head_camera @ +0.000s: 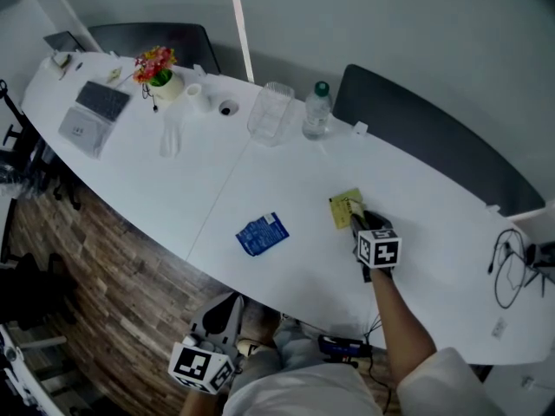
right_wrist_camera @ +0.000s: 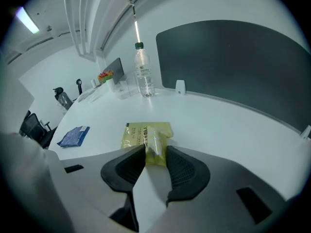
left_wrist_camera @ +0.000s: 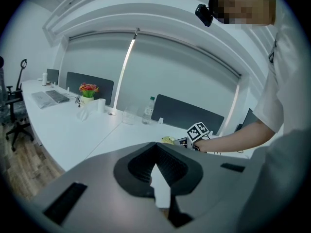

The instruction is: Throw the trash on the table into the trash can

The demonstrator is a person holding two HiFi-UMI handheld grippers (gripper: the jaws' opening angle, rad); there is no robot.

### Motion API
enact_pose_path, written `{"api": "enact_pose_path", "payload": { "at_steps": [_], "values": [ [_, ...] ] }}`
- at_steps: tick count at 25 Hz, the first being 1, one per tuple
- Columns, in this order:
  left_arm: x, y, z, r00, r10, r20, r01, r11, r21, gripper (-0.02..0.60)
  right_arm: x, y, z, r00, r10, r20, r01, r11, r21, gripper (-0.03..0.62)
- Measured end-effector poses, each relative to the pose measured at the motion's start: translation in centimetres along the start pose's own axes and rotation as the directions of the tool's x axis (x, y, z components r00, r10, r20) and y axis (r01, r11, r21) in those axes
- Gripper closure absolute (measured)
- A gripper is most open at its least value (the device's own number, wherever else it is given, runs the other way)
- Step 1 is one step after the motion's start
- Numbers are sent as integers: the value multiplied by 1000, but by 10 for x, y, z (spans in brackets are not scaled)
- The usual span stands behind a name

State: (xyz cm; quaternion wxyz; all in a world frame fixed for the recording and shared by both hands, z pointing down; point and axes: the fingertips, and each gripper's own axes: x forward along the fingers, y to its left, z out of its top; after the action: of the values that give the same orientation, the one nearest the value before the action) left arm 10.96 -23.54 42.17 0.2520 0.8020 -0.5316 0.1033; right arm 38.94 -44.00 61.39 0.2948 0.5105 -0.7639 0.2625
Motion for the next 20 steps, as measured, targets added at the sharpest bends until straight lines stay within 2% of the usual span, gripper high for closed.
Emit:
{"api": "enact_pose_path", "payload": {
  "at_steps": [4, 11, 20],
  "values": [
    [-5, 3, -1, 1000, 8, 5, -8, 1000, -3, 580, -4, 2, 9, 1000, -9, 27, 9, 1000, -11, 517],
    [-18, 5, 4, 999, 19, 42, -19, 1000, -6, 580, -28, 20, 29, 995, 29, 96, -28, 999, -15, 530],
    [-80, 27, 10, 987, 113, 118, -111, 994, -24, 580, -84, 95, 46, 971, 177, 159, -164, 982, -92, 530]
  ]
}}
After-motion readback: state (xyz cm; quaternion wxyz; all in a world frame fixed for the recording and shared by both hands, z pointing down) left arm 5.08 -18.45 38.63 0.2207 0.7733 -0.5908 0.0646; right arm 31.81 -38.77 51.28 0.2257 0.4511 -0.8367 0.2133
